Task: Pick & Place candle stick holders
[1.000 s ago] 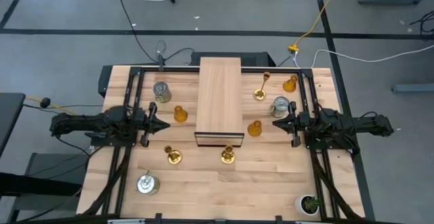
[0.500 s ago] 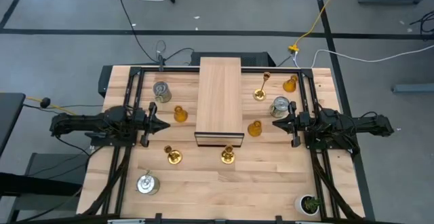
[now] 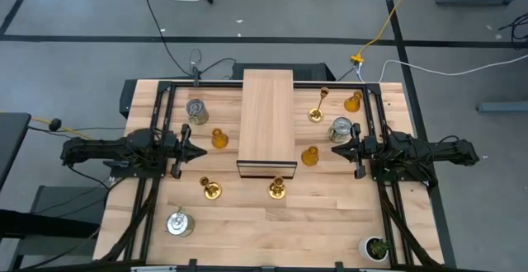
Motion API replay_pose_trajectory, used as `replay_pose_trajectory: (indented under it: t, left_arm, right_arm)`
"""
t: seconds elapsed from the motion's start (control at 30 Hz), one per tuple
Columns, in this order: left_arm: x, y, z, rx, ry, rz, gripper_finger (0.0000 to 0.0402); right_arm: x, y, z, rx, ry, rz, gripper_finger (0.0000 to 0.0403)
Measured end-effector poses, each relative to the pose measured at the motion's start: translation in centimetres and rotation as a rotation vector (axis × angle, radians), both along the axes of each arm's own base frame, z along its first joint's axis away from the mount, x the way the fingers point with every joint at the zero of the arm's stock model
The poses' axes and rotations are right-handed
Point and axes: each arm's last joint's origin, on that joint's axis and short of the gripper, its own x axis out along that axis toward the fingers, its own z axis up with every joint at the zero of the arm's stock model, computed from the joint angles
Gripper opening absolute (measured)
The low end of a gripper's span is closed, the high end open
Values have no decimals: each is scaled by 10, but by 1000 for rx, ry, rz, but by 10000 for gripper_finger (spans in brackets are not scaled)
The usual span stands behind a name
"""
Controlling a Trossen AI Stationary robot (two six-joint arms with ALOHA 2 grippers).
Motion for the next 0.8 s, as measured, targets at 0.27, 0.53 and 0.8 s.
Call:
replay_pose_trajectory:
  t: [0.27,0.53,0.8]
  left_arm:
    - [0,0,0,0,0,0,7]
    - [0,0,0,0,-1,0,7]
    - [-1,2,6,-39,-63,55,7]
  right_arm:
    - [0,0,0,0,0,0,27]
    - [0,0,0,0,0,0,27]
    - [0,0,0,0,0,0,27]
